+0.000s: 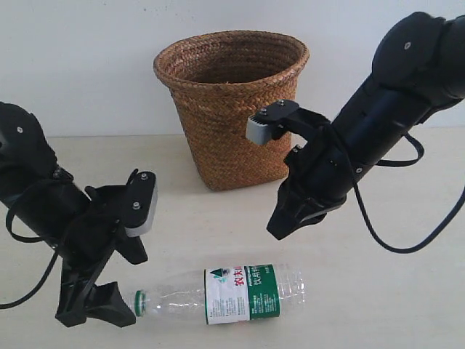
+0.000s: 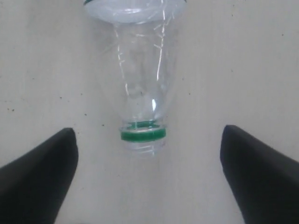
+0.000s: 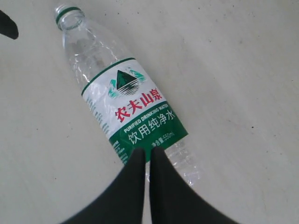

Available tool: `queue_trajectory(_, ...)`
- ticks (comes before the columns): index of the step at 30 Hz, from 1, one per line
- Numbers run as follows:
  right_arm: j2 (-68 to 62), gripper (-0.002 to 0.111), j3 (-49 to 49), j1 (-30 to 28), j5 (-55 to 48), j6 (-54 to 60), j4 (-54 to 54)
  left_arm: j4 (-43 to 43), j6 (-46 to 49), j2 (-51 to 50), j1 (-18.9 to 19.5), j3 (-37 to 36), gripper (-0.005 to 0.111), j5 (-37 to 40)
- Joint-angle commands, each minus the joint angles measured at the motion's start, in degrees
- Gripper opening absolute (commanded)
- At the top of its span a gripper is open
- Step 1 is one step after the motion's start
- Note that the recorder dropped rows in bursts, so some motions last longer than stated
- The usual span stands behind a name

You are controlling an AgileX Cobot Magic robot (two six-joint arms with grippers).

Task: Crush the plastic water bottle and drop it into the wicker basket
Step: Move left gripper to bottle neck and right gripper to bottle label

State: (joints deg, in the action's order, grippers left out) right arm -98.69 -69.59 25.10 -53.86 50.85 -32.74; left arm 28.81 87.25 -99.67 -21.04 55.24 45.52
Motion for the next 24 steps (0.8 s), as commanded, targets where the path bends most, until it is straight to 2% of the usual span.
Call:
queue_trajectory(1, -1.3, 0.000, -0.5, 0.1, 0.1, 0.6, -0.1, -0.3, 0.6, -2.3, -0.4, 0.4, 0.075, -2.9)
queue_trajectory(11, -3.4, 0.000, -0.4, 0.1, 1.2, 0.6, 0.0, 0.1, 1.0, -7.0, -0.4, 0.4, 0.075, -7.7)
queue_trajectory(17, -3.4, 0.000, -0.4, 0.1, 1.2, 0.6, 0.0, 5.0, 5.9, -8.8, -0.4, 0.4, 0.075, -8.2)
queue_trajectory(24, -3.4, 0.000, -0.4, 0.1, 1.3, 0.6, 0.0, 5.7, 6.9, -9.3, -0.4, 0.4, 0.072, -8.6)
